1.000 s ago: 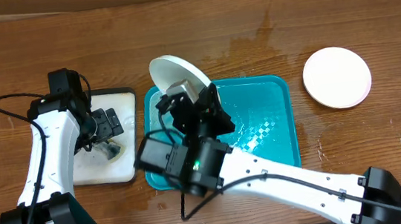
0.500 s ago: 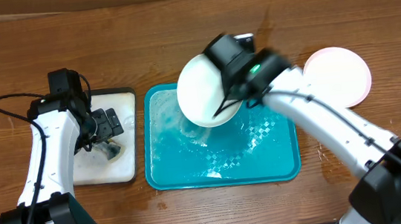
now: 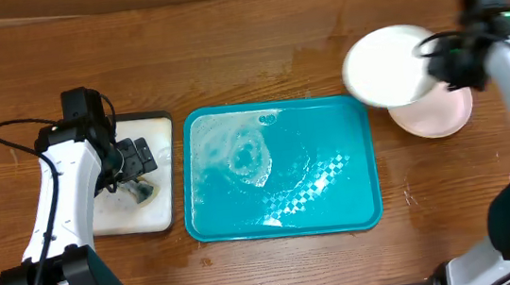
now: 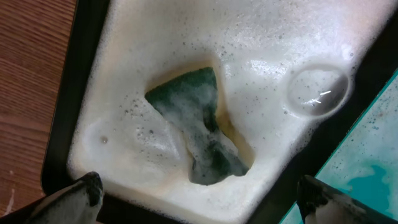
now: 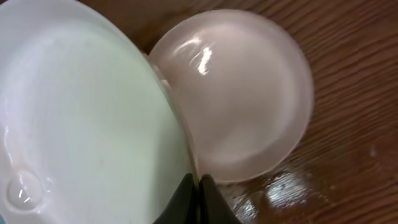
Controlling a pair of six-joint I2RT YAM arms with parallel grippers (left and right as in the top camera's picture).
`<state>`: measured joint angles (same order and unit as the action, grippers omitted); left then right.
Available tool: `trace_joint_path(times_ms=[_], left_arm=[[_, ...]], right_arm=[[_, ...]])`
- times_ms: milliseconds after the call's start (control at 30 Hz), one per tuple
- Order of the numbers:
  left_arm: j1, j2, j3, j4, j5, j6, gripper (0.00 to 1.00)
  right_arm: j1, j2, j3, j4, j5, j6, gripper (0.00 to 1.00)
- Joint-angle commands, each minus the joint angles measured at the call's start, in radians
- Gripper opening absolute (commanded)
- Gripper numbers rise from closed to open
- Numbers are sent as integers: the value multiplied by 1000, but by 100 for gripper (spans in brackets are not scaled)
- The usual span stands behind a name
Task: Clean dirty plates on tray and stack at the side
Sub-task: 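Carry the white plate right and lower it onto the plate stack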
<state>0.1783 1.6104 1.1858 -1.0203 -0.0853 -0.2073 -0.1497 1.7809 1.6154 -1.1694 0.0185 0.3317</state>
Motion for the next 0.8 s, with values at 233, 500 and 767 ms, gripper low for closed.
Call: trace_joint_path(times_ms=[233, 500, 767], left_arm=[[-2, -12, 0, 1, 8, 5, 100], [-2, -12, 0, 1, 8, 5, 100], [-2, -12, 0, 1, 8, 5, 100]], right_arm=[[-190, 81, 18, 42, -23, -10, 4], [-192, 129, 8, 58, 10, -10, 4], [-193, 149, 8, 35, 30, -10, 4]])
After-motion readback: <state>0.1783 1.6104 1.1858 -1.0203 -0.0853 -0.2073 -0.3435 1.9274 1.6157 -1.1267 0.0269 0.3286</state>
